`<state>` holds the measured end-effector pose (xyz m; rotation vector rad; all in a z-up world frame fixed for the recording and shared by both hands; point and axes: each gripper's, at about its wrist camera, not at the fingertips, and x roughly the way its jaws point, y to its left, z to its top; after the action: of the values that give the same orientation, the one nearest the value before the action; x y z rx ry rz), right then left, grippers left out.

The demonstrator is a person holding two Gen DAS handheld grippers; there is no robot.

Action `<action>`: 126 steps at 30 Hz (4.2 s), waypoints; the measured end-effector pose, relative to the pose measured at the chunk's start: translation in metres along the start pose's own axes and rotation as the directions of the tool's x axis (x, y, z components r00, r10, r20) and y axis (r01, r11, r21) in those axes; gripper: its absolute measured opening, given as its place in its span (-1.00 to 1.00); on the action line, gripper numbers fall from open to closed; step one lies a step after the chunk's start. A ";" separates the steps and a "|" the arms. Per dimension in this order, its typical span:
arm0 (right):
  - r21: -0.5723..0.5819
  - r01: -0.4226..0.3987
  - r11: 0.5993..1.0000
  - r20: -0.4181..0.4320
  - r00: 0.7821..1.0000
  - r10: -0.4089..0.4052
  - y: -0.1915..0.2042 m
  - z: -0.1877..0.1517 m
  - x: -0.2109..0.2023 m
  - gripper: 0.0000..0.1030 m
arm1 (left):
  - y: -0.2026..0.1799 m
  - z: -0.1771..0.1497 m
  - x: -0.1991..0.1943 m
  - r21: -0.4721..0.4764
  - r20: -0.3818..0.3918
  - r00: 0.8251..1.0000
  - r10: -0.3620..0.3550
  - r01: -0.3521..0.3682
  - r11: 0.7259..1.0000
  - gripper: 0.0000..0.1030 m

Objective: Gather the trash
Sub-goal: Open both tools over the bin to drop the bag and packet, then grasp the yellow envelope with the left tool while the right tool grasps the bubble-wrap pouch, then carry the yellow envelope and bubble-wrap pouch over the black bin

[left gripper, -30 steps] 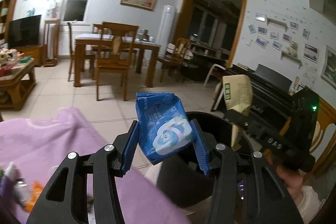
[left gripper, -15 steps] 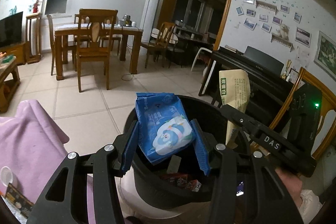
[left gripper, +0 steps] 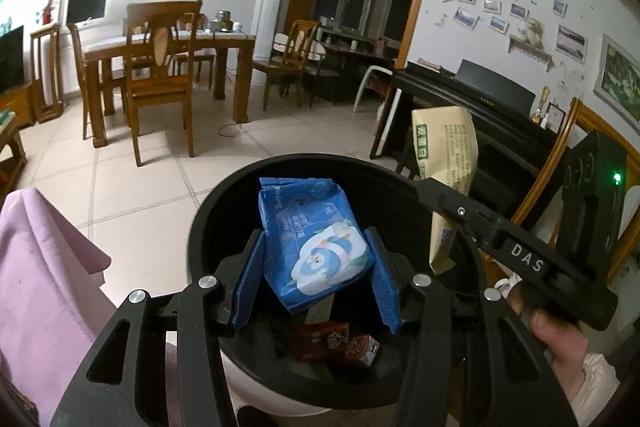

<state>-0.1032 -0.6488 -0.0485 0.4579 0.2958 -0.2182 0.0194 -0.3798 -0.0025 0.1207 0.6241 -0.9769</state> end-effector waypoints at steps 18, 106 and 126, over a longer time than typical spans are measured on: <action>0.033 -0.011 0.999 0.073 0.997 0.008 0.024 0.000 -0.021 0.60 | -0.003 0.004 -0.015 0.022 0.045 0.998 0.040 -0.041 0.999 0.82; -0.129 -0.478 0.869 -0.163 0.874 0.457 0.245 -0.009 0.000 0.15 | 0.159 -0.080 -0.254 -0.085 0.003 0.968 0.252 -0.251 0.964 -0.15; 0.091 -0.092 0.992 0.118 0.990 0.081 0.002 0.046 -0.023 0.15 | 0.035 0.004 -0.055 0.009 0.038 0.997 -0.063 0.063 0.998 -0.15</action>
<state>-0.1137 -0.6650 -0.0012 0.5504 0.1531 -0.1739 0.0272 -0.3204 0.0247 0.0898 0.5922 -1.0406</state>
